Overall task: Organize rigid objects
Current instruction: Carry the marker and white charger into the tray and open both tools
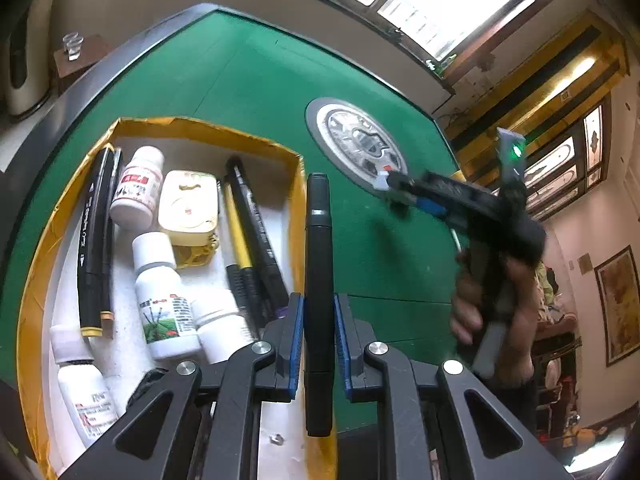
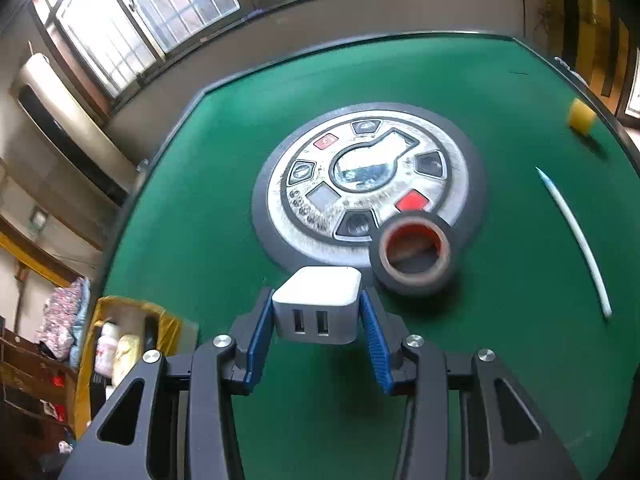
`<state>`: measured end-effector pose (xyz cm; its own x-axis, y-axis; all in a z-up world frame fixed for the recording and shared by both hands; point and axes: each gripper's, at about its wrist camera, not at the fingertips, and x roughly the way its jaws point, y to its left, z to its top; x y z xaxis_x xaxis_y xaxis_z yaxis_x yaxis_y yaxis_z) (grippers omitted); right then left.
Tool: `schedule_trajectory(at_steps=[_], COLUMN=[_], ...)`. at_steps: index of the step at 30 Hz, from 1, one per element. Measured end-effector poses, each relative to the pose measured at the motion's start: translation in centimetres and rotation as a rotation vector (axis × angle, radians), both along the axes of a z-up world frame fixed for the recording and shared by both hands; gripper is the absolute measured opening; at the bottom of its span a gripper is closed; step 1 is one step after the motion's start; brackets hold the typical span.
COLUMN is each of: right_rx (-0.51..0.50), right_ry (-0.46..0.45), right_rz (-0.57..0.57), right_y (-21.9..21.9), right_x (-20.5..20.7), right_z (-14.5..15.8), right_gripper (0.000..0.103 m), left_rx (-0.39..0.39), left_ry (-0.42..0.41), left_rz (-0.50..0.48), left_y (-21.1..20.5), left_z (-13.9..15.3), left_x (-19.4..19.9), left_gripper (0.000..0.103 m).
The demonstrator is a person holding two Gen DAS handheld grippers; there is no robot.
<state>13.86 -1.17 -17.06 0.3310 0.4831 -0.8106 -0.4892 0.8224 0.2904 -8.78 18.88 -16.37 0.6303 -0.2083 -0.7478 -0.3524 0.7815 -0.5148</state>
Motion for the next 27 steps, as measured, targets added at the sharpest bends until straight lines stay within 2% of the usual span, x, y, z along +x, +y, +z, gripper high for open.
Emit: schedule_trajectory(at_steps=[11, 19, 27], right_rx=[0.211, 0.243, 0.280], right_ry=[-0.014, -0.041, -0.044], right_rz=[0.065, 0.131, 0.160], right_y=[-5.4, -6.1, -5.7], right_x=[-8.5, -12.5, -13.7], right_z=[4.0, 5.5, 6.0], right_gripper=[0.042, 0.042, 0.042], left_rx=[0.045, 0.063, 0.070], left_ry=[0.036, 0.044, 0.039], left_rz=[0.015, 0.029, 0.053], left_y=[-2.6, -3.5, -3.0], left_z=[0.9, 1.4, 1.8], left_x=[-0.5, -0.4, -1.2], left_gripper=[0.014, 0.014, 0.014])
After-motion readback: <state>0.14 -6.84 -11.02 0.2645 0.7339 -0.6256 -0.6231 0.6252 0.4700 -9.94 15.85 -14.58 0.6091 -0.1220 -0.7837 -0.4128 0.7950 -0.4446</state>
